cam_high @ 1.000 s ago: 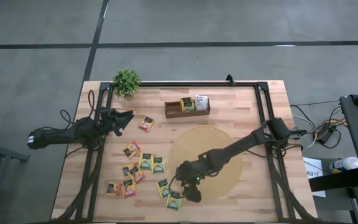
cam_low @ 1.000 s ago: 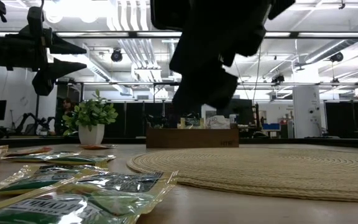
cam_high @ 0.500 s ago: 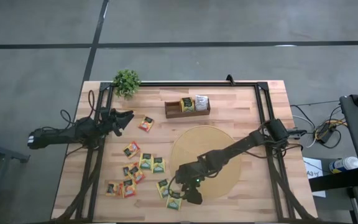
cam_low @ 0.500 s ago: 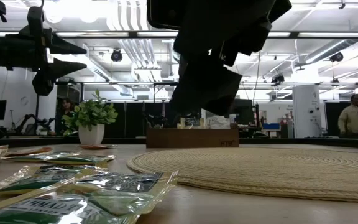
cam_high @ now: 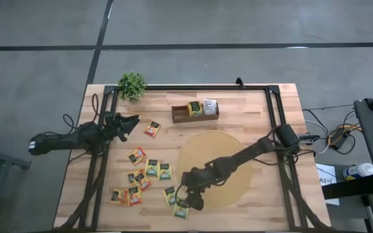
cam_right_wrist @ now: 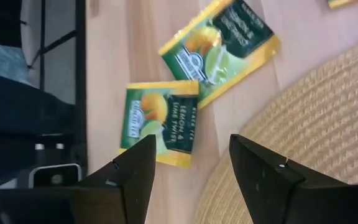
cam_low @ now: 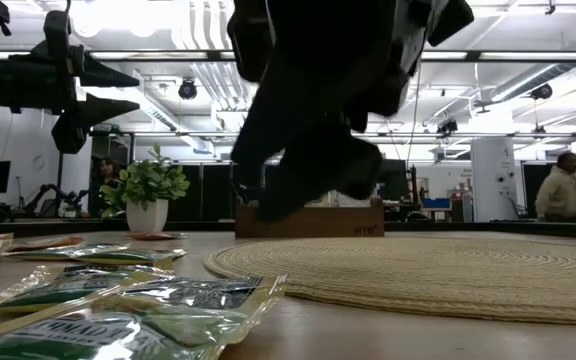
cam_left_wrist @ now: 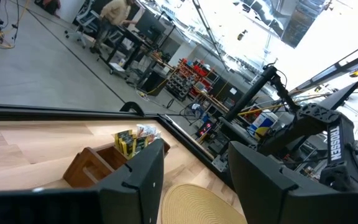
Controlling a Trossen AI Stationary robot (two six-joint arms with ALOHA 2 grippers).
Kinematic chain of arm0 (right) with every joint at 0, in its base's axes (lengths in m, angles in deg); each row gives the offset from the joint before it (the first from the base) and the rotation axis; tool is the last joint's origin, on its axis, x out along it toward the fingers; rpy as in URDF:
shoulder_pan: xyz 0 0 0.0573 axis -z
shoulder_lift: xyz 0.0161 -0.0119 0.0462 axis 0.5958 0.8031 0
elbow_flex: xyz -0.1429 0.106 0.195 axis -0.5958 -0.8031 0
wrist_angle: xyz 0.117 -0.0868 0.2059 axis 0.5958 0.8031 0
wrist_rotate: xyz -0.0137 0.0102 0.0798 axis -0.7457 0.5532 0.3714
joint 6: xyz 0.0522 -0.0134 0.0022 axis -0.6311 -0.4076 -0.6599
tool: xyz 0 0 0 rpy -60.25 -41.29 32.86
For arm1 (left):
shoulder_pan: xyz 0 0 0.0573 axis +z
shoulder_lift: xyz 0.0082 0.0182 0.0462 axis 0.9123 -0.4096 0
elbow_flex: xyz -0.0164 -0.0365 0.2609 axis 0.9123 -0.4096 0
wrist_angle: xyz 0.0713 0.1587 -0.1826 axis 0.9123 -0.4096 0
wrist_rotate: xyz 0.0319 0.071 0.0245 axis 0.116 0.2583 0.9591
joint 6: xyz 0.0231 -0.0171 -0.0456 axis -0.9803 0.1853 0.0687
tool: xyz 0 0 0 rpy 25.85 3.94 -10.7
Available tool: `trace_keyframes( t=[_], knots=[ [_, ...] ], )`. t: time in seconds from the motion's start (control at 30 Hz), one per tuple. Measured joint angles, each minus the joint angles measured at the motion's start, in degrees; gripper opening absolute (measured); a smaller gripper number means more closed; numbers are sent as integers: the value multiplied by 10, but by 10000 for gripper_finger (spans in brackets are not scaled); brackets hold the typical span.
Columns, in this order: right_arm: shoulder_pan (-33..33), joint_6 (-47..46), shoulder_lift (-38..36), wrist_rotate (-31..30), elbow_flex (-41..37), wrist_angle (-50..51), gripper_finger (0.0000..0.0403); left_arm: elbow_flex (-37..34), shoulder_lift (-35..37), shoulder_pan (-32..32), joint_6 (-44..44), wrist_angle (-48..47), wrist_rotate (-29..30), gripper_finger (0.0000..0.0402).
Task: Pick & Place Tea
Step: Put the yellow tea bag into the middle section of the wooden organizer
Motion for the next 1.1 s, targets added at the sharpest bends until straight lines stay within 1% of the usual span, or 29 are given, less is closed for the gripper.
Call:
trace_keyframes(
  t=[0.23, 0.4, 0.63, 0.8, 1.1],
  knots=[
    [-4, -19, 31, 3, 0, -5, 203, 0, 0, 0, 0, 0, 0, 174],
    [-5, -26, 42, 18, 10, -11, 203, 0, 0, 0, 0, 0, 0, 174],
    [-11, -21, 44, 14, 19, -7, 203, 0, -2, 0, 0, -6, 0, 174],
    [-10, -23, 44, 14, 18, 23, 203, 0, -3, 0, 0, -9, 0, 174],
    [-18, 10, 45, 13, 41, 27, 203, 0, -3, 0, 0, -10, 0, 174]
  ],
)
